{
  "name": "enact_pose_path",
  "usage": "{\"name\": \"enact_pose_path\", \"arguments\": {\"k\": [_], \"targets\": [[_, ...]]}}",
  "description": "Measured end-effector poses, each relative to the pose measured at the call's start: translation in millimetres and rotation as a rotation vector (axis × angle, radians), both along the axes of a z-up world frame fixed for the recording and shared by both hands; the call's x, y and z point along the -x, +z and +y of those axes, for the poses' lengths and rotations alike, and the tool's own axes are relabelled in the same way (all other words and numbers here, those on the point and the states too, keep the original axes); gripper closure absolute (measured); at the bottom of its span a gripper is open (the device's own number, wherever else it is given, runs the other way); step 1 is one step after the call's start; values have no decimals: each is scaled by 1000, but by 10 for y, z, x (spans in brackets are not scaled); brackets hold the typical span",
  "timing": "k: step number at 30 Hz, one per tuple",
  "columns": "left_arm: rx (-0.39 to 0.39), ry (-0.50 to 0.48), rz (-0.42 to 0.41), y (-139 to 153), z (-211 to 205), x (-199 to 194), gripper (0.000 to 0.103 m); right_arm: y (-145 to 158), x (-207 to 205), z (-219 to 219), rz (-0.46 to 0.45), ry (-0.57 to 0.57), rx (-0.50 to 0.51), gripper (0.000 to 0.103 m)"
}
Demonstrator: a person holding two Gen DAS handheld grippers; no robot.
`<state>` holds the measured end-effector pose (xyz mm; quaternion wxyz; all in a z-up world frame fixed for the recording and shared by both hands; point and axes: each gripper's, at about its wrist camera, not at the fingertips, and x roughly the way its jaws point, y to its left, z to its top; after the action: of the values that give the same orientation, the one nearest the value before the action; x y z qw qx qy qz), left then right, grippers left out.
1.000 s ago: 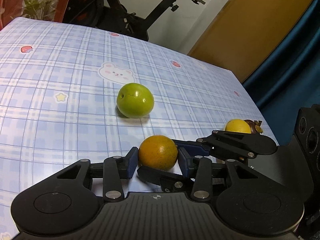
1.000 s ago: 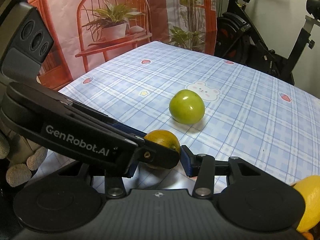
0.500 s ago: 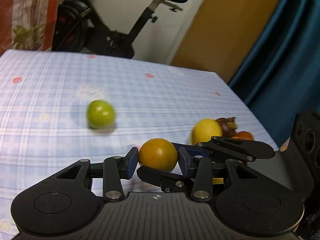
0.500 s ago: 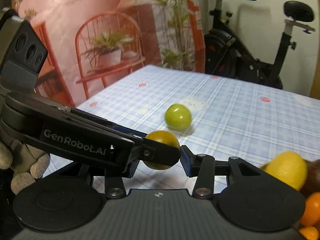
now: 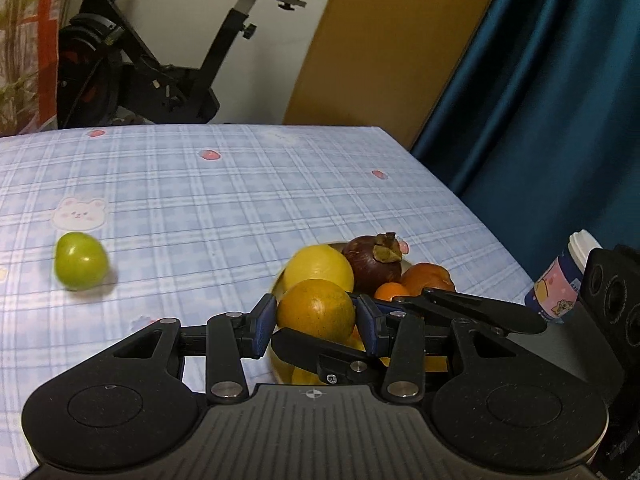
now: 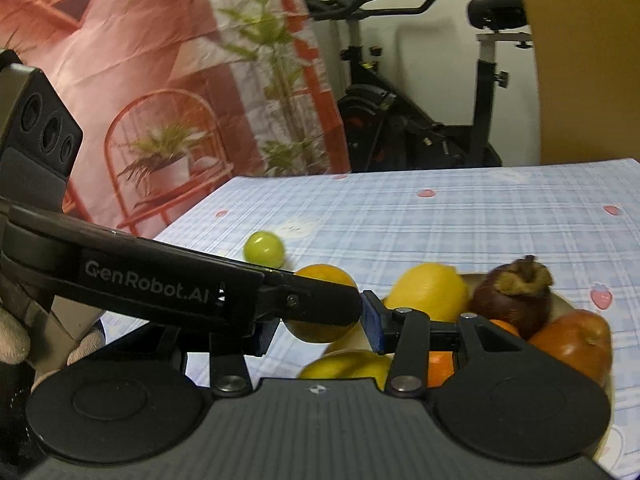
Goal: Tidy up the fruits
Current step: 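Carry the brown-orange fruit onto the cream plate and open the left gripper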
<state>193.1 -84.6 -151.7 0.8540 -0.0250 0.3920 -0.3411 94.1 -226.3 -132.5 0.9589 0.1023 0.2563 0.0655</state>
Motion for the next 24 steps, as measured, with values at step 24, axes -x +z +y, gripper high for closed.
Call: {"name": "enact_pose_path", "arguments": {"k": [24], "targets": [[29, 38, 103, -249, 46, -238, 57, -157, 9, 34, -4, -4, 123, 53]]}}
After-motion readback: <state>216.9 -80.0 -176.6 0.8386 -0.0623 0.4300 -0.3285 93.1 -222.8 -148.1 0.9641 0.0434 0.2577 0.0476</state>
